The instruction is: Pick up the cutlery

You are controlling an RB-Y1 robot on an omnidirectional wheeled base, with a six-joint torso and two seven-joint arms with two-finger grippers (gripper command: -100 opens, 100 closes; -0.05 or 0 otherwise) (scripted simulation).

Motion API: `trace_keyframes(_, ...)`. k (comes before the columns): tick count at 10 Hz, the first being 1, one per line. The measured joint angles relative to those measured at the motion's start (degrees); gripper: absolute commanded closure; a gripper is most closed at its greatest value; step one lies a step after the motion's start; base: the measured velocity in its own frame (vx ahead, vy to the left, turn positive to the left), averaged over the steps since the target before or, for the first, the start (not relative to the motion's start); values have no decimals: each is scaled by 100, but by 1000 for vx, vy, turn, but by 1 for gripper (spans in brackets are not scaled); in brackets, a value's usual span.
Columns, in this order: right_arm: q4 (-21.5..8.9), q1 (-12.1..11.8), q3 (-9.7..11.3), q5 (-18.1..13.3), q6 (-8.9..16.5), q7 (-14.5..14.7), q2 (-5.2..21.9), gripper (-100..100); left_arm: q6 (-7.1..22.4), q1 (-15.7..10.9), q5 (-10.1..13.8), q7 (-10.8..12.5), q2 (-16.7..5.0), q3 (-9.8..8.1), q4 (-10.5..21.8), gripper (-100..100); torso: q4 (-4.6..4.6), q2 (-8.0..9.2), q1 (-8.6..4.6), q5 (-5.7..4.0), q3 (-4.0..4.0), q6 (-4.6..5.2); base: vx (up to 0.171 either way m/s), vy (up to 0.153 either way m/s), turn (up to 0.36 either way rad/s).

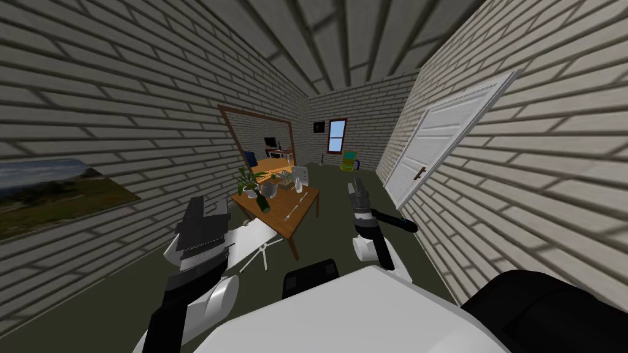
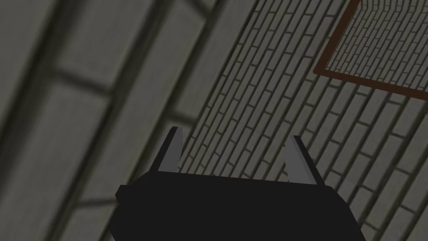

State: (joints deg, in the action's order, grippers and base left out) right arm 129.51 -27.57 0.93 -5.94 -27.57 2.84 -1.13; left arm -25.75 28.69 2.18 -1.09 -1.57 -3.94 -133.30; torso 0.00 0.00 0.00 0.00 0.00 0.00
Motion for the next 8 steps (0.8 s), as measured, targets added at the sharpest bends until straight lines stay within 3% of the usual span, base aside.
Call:
trace_keyframes(2,0,0,0,0,0,0,0,0,226,-14,134,57,-284,-75,109,-100,-2,-8,-6,-1,-4,2,27,-23,-146)
trace_keyframes(6,0,0,0,0,0,0,0,0,786,153,391,90,-554,6,327,-100,-3,-13,-9,-2,-8,1,31,-21,-138)
trace_keyframes(8,0,0,0,0,0,0,0,0,1084,105,505,118,-626,-25,422,-100,-3,-11,-7,-1,-6,1,29,-22,-187)
